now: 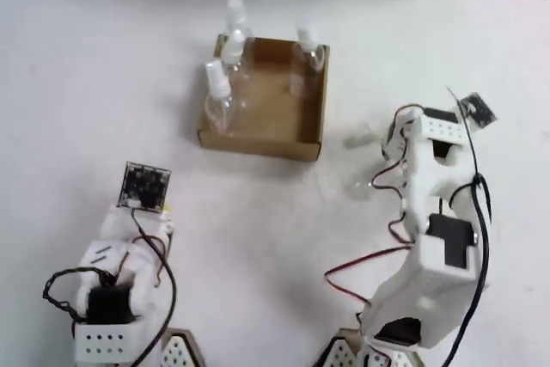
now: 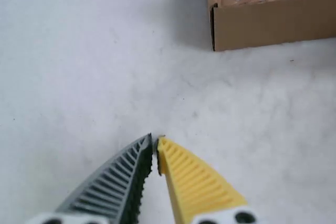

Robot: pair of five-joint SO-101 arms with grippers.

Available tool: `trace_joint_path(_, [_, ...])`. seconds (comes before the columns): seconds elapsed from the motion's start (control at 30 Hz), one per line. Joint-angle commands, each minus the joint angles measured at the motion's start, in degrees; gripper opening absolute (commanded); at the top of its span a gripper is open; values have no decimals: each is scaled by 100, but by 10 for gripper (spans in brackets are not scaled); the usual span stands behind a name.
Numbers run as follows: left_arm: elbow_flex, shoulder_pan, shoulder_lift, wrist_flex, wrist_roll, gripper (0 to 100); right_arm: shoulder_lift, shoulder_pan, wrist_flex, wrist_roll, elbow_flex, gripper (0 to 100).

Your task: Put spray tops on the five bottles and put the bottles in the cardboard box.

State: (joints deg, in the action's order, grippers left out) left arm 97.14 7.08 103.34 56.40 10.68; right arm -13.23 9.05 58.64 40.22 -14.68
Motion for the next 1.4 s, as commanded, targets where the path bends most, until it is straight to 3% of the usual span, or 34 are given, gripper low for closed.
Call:
trace_joint_path(0.0, [-9,66,31,79,53,27,945,40,716,-818,220,17])
trace_joint_path(0.13, [-9,66,31,88,53,26,1596,40,1701,-2163,211,17])
trace_joint_path(0.33, [-9,66,31,88,53,25,1842,66,2897,-5002,88,18])
trace_joint_path(0.47, [-9,66,31,88,53,25,1912,40,2589,-6127,-527,19])
trace_joint_path(0.6, [-9,66,31,88,53,24,1921,215,1341,-7015,-1363,39])
trace_joint_path(0.8, [-9,66,31,88,53,24,1895,462,13,-7631,-1996,77])
trace_joint_path(0.93, [-9,66,31,88,53,24,1912,426,4,-7868,-2031,116])
trace_joint_path(1.13, [-9,66,31,88,53,25,1921,435,127,-7930,-1996,303])
trace_joint_path(1.37, [-9,66,31,88,53,24,1938,418,171,-8862,-1934,396])
